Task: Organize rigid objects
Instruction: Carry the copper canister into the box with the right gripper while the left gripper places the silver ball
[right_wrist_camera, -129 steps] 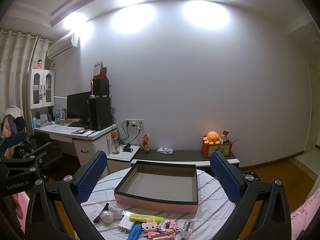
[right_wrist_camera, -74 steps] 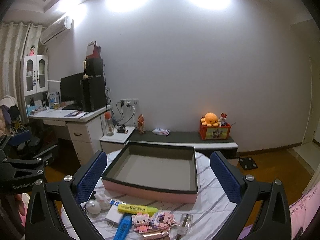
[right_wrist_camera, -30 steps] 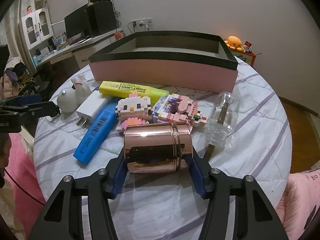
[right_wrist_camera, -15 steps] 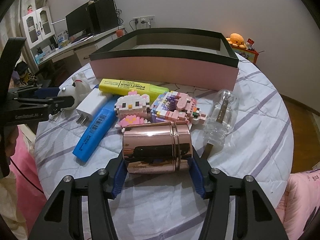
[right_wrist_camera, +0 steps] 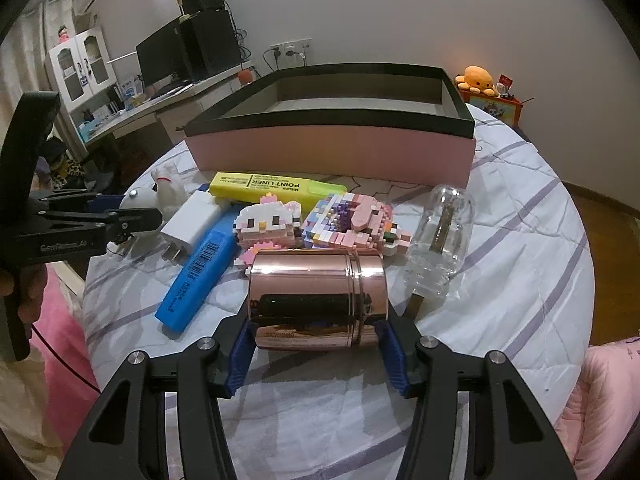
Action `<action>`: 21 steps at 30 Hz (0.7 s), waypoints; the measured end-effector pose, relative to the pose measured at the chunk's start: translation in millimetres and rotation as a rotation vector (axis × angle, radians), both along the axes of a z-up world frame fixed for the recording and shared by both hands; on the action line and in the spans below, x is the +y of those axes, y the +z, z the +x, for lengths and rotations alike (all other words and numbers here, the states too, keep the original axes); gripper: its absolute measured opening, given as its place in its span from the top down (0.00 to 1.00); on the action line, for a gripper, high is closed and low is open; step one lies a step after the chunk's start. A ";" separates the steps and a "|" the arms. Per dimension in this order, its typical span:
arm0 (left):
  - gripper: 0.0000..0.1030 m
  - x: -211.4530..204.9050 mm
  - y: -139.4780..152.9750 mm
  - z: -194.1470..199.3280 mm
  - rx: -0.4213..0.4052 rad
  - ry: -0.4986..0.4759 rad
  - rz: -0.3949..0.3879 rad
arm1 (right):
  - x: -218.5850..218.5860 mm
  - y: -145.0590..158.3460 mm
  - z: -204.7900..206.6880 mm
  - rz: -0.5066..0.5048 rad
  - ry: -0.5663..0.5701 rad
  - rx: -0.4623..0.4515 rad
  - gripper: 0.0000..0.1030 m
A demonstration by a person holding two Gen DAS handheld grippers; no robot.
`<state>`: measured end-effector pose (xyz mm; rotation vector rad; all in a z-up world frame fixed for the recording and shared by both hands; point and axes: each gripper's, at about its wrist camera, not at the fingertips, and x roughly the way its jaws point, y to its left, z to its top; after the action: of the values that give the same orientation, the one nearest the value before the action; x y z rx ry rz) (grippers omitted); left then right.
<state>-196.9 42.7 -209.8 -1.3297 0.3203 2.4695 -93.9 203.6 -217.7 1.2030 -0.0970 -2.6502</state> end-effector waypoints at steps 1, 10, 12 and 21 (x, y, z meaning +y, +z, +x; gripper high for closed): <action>0.55 1.1 -2.2 2.6 -0.011 -0.009 -0.003 | 0.0 -0.6 -1.3 0.001 0.000 -0.002 0.46; 0.55 10.6 -15.8 -1.1 -0.038 -0.032 0.006 | -4.5 -1.3 1.3 -0.005 -0.006 0.003 0.46; 0.55 8.8 -13.5 -1.7 -0.030 -0.026 0.018 | -4.8 -0.3 3.1 -0.007 -0.006 0.005 0.46; 0.55 1.4 4.7 4.5 0.010 -0.038 0.057 | -5.3 16.9 4.4 0.000 0.013 0.044 0.46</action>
<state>-192.4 44.1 -205.1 -1.2771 0.2734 2.4366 -89.6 198.3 -200.9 1.1406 -0.0815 -2.6642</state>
